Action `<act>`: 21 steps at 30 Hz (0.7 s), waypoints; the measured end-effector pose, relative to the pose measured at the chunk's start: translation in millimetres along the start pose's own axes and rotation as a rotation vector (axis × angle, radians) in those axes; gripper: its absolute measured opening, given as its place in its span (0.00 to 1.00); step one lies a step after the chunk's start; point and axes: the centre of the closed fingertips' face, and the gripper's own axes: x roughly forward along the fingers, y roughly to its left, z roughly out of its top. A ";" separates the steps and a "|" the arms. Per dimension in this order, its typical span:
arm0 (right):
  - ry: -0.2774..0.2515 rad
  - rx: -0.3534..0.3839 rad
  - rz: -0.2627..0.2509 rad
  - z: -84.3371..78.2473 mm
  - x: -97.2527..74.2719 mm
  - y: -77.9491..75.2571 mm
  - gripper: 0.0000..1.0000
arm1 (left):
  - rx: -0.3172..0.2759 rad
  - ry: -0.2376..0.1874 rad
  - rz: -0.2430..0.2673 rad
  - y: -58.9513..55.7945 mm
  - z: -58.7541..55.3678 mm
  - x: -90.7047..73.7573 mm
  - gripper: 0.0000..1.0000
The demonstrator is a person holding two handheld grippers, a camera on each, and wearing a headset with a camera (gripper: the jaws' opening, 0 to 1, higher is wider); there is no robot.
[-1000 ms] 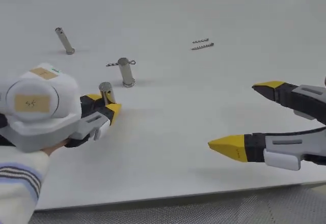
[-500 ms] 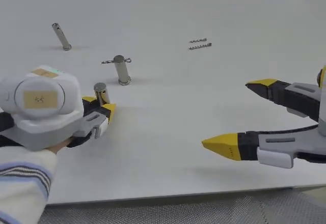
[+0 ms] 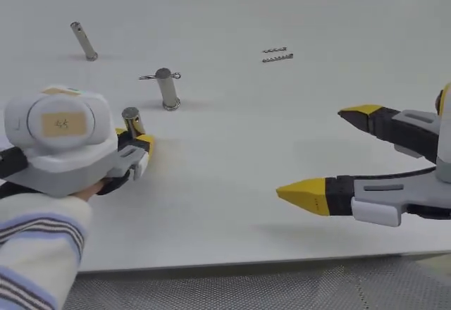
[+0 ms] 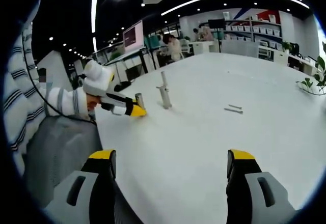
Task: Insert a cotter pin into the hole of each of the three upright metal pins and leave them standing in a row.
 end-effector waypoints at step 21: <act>0.013 -0.016 -0.005 4.6 4.0 -1.9 0.91 | -0.022 -0.013 -0.088 -5.4 4.8 -4.9 0.28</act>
